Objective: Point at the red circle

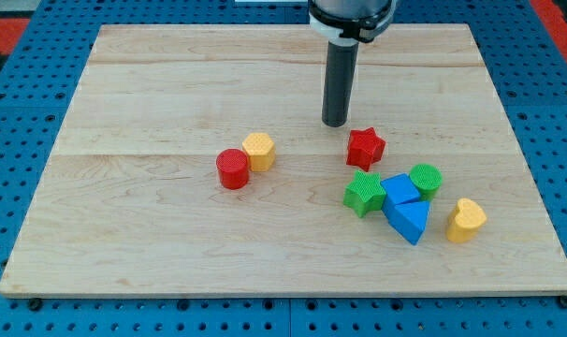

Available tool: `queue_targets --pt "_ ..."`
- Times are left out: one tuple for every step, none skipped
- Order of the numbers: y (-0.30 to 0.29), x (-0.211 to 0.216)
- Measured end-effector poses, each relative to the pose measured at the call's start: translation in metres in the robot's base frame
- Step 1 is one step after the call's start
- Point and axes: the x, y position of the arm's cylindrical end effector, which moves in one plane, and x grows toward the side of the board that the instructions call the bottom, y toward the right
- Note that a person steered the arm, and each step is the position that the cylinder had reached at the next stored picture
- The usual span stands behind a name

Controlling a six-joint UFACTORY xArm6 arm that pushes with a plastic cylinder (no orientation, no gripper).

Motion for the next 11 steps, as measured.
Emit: queue_targets --pt "0.01 0.042" --pt "0.016 0.084" --pt "-0.014 0.028" --pt "-0.055 -0.015" --pt "-0.176 -0.015" --pt "-0.252 0.011" --pt "-0.257 0.037" --pt "-0.25 0.087" --pt "-0.223 0.134" --pt "-0.19 0.134" --pt "-0.141 0.117"
